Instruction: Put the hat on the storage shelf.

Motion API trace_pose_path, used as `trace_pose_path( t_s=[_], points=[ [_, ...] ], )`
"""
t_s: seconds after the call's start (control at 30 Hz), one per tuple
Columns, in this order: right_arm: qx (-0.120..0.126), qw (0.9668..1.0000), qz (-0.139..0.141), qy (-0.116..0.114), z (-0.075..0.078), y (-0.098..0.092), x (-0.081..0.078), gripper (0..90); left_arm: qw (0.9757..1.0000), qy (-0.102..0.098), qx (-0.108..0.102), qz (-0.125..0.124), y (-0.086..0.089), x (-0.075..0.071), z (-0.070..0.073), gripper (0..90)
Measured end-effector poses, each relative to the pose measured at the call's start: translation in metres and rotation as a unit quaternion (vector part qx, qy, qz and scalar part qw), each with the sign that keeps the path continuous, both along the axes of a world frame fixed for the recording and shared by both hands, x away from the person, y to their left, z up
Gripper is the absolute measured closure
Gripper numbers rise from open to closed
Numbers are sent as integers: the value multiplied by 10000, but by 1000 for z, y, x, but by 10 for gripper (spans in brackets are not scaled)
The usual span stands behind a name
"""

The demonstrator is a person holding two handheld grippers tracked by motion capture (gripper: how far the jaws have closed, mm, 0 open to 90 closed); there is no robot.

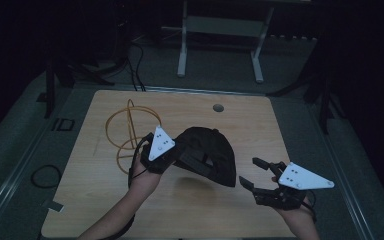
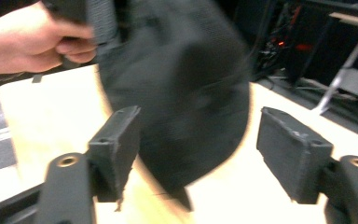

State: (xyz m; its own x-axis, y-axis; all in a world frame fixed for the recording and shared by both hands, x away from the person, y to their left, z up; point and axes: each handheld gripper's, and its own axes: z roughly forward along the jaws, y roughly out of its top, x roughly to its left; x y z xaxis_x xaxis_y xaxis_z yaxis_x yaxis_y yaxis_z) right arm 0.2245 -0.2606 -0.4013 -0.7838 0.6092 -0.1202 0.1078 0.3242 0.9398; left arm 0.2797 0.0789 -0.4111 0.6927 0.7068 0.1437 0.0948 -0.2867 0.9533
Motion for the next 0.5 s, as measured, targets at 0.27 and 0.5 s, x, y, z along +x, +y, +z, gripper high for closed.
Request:
trace_pose_path(
  t_s=[0.27, 0.5],
  points=[
    [-206, 9995, 191, -146, 15, 0, 7, 423, 9974, -142, 71, -701, 12, -1, -2, 900],
    [-301, 9977, 570, -209, 24, 13, 10, 425, 9877, -256, 11, -1545, 23, -1, -2, 900]
  ],
)
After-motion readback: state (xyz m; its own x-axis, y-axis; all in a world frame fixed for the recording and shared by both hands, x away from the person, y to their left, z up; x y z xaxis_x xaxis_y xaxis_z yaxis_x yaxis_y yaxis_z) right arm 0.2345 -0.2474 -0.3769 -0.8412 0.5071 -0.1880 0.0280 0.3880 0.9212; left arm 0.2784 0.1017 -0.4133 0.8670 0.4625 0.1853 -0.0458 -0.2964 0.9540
